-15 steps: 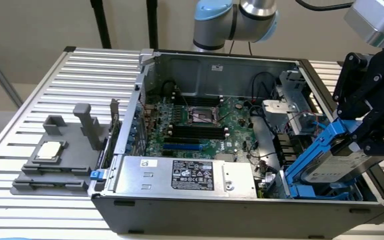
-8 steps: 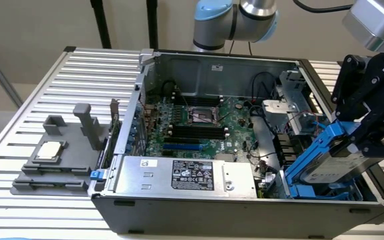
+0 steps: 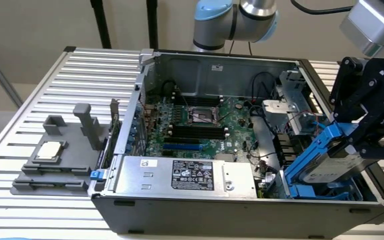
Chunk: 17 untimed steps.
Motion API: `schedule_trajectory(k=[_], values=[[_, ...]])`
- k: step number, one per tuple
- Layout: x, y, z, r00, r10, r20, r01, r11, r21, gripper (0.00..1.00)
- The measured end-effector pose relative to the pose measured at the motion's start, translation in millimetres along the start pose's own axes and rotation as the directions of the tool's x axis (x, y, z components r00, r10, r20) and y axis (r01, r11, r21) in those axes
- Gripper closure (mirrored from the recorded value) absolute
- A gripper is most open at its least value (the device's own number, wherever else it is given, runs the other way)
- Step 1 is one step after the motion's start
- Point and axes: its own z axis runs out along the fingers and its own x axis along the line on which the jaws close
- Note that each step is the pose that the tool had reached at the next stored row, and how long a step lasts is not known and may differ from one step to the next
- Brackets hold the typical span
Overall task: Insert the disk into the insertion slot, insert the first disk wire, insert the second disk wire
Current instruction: 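Insert the disk into the insertion slot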
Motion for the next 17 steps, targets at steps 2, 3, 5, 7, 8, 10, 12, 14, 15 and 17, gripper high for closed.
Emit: schedule_trajectory(k=[2,3,5,7,8,10,12,14,15,17], values=[[0.0,0.0,0.5,1.0,-0.003,0.0019,0.003,1.0,-0.0002,0.66],[0.1,0.0,0.8,1.0,-0.004,0.0031,0.004,1.0,-0.0002,0.59],[0.1,-0.1,1.2,1.0,-0.007,0.005,0.007,1.0,-0.0004,0.59],[0.1,-0.1,1.6,0.9999,-0.01,0.0069,0.01,0.9999,-0.0006,0.59],[0.1,-0.2,1.6,0.9999,-0.011,0.0075,0.011,0.9999,-0.0006,0.59],[0.1,-0.3,1.7,0.9999,-0.014,0.0081,0.014,0.9999,-0.0008,0.59],[0.1,-0.3,1.7,0.9999,-0.014,0.0082,0.014,0.9999,-0.0009,0.59],[0.2,-0.3,1.7,0.9999,-0.015,0.0082,0.015,0.9999,-0.0009,0.59],[0.2,-0.3,1.7,0.9999,-0.015,0.0082,0.015,0.9999,-0.001,0.59],[0.2,-0.3,1.7,0.9999,-0.015,0.0081,0.015,0.9999,-0.0009,0.59]])
